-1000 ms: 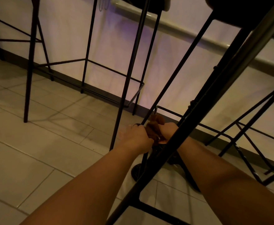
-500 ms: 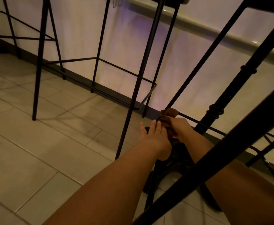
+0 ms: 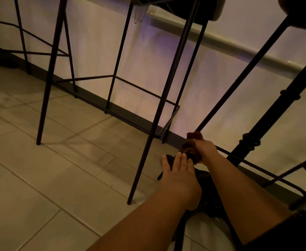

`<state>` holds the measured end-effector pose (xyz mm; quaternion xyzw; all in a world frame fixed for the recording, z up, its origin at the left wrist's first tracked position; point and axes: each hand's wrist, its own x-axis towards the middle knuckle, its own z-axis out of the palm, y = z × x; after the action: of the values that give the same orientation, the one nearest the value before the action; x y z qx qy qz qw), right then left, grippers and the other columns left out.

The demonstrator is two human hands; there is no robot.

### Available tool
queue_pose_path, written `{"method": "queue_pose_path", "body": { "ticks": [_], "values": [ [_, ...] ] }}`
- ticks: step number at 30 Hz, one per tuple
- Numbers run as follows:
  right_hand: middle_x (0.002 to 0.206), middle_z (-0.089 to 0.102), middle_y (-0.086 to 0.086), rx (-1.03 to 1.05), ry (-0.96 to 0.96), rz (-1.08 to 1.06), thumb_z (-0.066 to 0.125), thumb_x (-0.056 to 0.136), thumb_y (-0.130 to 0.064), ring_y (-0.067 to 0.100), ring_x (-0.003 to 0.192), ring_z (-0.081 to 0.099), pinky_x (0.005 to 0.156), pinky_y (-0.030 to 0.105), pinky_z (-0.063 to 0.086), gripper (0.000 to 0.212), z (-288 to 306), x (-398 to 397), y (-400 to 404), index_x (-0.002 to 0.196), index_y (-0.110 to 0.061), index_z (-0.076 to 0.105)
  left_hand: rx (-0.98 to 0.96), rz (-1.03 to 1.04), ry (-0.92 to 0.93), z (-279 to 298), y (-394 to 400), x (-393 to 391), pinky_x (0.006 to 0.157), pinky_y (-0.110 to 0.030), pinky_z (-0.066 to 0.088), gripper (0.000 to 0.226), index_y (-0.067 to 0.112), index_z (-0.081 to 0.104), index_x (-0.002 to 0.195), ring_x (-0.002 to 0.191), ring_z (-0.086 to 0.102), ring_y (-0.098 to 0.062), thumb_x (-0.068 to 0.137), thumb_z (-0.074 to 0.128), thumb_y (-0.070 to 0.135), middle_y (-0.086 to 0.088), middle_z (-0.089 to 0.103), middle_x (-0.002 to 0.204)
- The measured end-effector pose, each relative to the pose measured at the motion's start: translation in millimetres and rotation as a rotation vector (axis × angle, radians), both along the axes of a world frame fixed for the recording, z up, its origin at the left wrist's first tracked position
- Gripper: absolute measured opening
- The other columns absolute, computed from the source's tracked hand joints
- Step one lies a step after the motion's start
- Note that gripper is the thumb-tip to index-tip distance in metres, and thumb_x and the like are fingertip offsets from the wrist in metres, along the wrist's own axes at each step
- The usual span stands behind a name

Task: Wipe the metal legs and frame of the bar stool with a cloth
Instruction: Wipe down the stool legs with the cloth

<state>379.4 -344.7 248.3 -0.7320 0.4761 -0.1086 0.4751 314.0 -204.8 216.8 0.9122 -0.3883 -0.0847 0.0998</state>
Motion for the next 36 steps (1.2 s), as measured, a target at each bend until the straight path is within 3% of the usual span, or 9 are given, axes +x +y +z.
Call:
{"method": "queue_pose_path", "body": {
  "ticks": [3,8,12,15,17,21,30,33,36],
  "values": [
    [0.103,0.066,0.017,0.148,0.005,-0.027,0.07,0.084,-0.035,0.029,0.087,0.067,0.068,0.036,0.056,0.047,-0.3,5.6,-6.1,0.117,-0.004,0.057,-0.003,0.006,-0.004,-1.7,-1.4,0.0,0.103,-0.061,-0.023,0.077,0.011,-0.016,0.148,0.14,-0.03,-0.029,0.097,0.039,0.028,-0.011,-0.026,0.155],
    [0.083,0.066,0.014,0.306,-0.136,-0.048,0.068,0.086,-0.027,0.025,0.077,0.066,0.073,0.032,0.057,0.03,-2.8,3.9,-5.0,0.102,-0.003,0.062,0.02,-0.005,0.003,-3.2,-3.0,1.2,0.1,-0.061,-0.026,0.084,0.011,-0.019,0.147,0.139,-0.032,-0.03,0.093,0.044,0.028,-0.012,-0.027,0.154],
    [0.117,0.067,0.015,0.446,-0.262,-0.066,0.049,0.097,-0.031,0.025,0.095,0.063,0.099,0.034,0.049,0.037,-6.6,-1.3,-6.8,0.12,-0.005,0.061,0.008,0.001,0.011,-3.5,-2.2,2.2,0.102,-0.062,-0.025,0.08,0.011,-0.018,0.148,0.139,-0.031,-0.029,0.095,0.04,0.029,-0.012,-0.026,0.155],
    [0.118,0.066,0.015,0.501,-0.292,-0.037,0.046,0.098,-0.034,0.027,0.108,0.063,0.095,0.034,0.051,0.039,-9.7,-11.9,-3.8,0.123,-0.007,0.06,0.014,-0.002,0.005,-2.2,-1.3,1.5,0.102,-0.062,-0.024,0.083,0.01,-0.019,0.147,0.14,-0.03,-0.029,0.093,0.042,0.027,-0.012,-0.026,0.155],
    [0.102,0.068,0.015,0.496,-0.3,-0.016,0.046,0.099,-0.032,0.026,0.088,0.066,0.072,0.031,0.056,0.035,-10.1,-19.8,0.8,0.118,-0.006,0.061,0.015,0.0,0.009,-0.5,0.3,1.4,0.103,-0.062,-0.023,0.081,0.01,-0.018,0.147,0.14,-0.029,-0.029,0.094,0.04,0.028,-0.012,-0.026,0.155],
    [0.089,0.062,0.016,0.388,-0.281,0.068,0.045,0.1,-0.016,0.022,0.068,0.059,0.042,0.023,0.051,0.026,-4.9,-35.5,8.9,0.116,-0.001,0.06,0.008,0.005,0.012,2.6,2.5,0.2,0.103,-0.061,-0.023,0.079,0.012,-0.015,0.149,0.141,-0.028,-0.028,0.095,0.04,0.031,-0.012,-0.024,0.156],
    [0.105,0.067,0.02,-0.266,0.035,0.17,0.047,0.099,-0.029,0.032,0.091,0.064,0.091,0.045,0.052,0.028,5.9,-56.3,9.9,0.101,-0.005,0.061,-0.007,-0.021,0.065,11.8,9.5,-2.9,0.108,-0.061,-0.017,0.077,0.01,-0.013,0.15,0.142,-0.025,-0.029,0.097,0.04,0.031,-0.013,-0.021,0.157],
    [0.077,0.062,0.01,-0.309,-0.011,0.05,0.049,0.097,-0.033,0.026,0.076,0.063,0.088,0.042,0.054,0.03,9.5,-62.4,7.9,0.092,-0.007,0.061,-0.042,-0.031,0.092,11.1,10.1,-1.6,0.108,-0.062,-0.017,0.075,0.01,-0.011,0.15,0.142,-0.024,-0.03,0.097,0.039,0.028,-0.013,-0.02,0.157],
    [0.1,0.065,0.009,-0.166,-0.161,0.069,0.054,0.096,-0.03,0.025,0.088,0.064,0.074,0.031,0.06,0.028,10.6,-75.4,8.9,0.111,-0.007,0.06,-0.053,-0.019,0.106,11.2,12.8,-2.5,0.109,-0.061,-0.014,0.074,0.009,-0.009,0.151,0.143,-0.022,-0.03,0.098,0.039,0.03,-0.013,-0.018,0.158]
  ]
}}
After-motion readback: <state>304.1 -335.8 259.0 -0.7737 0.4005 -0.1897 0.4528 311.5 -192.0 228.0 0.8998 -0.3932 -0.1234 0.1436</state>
